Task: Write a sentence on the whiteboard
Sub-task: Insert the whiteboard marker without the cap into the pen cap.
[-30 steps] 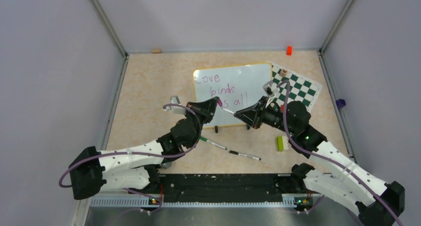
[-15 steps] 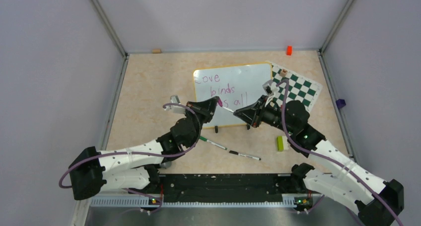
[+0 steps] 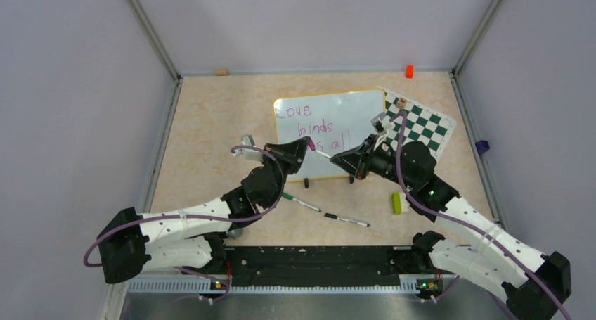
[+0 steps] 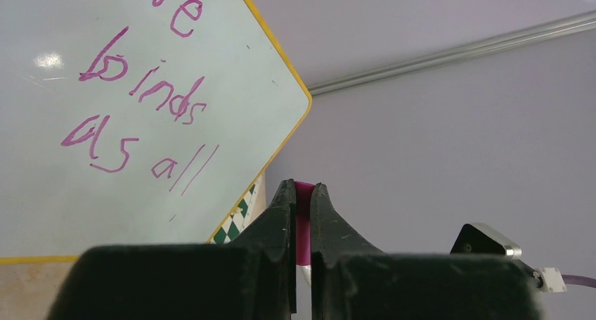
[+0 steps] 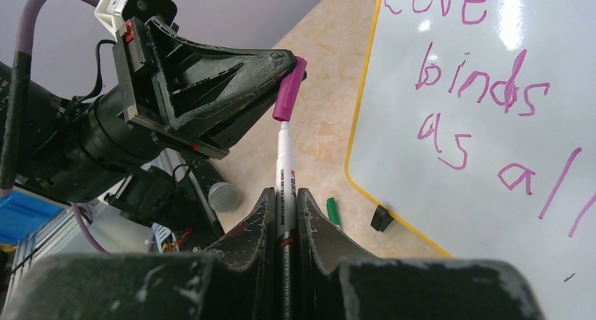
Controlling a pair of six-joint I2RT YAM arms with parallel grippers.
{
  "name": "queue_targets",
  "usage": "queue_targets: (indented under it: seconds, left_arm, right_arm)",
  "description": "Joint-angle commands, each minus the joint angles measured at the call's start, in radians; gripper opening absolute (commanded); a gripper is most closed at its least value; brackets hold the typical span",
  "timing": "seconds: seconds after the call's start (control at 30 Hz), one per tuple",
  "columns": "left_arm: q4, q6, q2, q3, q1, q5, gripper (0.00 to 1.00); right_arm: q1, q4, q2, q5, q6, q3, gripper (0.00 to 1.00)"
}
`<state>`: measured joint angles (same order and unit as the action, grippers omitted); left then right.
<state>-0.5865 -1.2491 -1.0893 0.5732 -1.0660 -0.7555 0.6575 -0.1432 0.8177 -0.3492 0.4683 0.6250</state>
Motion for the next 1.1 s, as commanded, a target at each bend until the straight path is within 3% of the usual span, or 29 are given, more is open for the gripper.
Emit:
queue_targets:
  seconds: [0.0,0.27,0.63,1.07]
  left_arm:
    - [-0.015,-0.006,0.009,0.031,0.005,0.011,0.00]
    - [-0.015,-0.046,-0.017,0.043,0.005,0.022,0.00]
    - [-0.039,-0.098,-0.113,0.112,0.005,-0.007,0.00]
    - [-0.175,-0.128,-0.274,0.234,0.005,0.166,0.00]
  right_arm:
    - [-0.010,-0.062,0.015,0.009,-0.001,0.058,0.00]
    - [-0.010,-0.148,0.018,0.040,0.023,0.025,0.00]
    - [-0.010,-0.274,0.020,0.225,-0.001,-0.013,0.00]
    - [-0.009,-0.397,0.079,0.411,-0.057,-0.005,0.00]
